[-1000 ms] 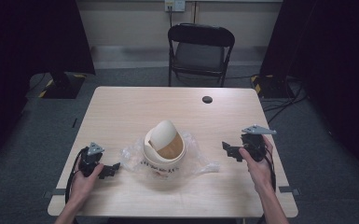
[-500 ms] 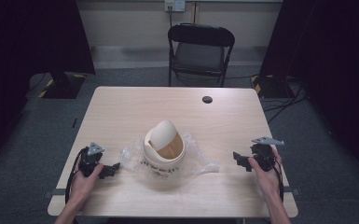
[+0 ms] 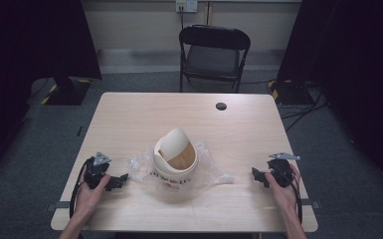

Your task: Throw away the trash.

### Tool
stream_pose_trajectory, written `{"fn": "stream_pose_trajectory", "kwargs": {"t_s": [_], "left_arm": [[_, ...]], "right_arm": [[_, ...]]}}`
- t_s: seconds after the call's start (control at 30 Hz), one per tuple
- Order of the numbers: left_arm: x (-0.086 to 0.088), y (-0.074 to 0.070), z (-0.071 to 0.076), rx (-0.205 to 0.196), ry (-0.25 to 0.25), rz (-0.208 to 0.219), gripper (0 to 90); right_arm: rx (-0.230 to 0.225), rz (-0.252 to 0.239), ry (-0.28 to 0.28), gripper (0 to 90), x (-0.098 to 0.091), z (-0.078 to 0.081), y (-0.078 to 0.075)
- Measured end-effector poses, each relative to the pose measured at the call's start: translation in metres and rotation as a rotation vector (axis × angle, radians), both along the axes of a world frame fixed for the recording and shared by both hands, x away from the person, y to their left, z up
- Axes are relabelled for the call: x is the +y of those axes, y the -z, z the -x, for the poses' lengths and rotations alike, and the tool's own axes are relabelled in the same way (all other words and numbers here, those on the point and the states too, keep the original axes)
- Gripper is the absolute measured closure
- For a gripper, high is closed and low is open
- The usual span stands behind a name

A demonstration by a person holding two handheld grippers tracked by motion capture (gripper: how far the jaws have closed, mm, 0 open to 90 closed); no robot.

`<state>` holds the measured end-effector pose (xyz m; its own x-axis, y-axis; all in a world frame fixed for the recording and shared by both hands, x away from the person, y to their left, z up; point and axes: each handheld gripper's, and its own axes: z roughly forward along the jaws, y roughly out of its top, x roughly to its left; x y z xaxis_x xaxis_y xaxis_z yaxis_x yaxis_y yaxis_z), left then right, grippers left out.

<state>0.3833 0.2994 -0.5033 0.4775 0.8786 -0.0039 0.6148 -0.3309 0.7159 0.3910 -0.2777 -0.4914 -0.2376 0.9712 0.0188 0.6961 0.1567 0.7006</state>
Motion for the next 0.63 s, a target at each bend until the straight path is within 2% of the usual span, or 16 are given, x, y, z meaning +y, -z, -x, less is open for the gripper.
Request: {"fn": "stream_pose_trajectory", "kwargs": {"t_s": [0.03,0.1,0.27,0.63], "left_arm": [[-0.0002,-0.0001,0.0004,-0.002,-0.005,-0.003,0.4],[-0.0009,0.0002,0.0008,-0.004,-0.014,0.005,0.4],[-0.0009,0.0003,0.0008,-0.004,-0.015,0.006,0.4],[-0.0014,0.0002,0.0022,0.000,-0.025,0.006,0.3]], "right_arm": [[0.003,0.006,0.004,14.6,0.0006,-0.0005,0.0021],[-0.019,0.028,0.013,13.8,0.0027,0.0001,0.0044],[-0.055,0.022,0.020,12.4,0.0030,0.0020,0.0084],[-0.054,0.023,0.019,12.1,0.0029,0.0019,0.0084]]}}
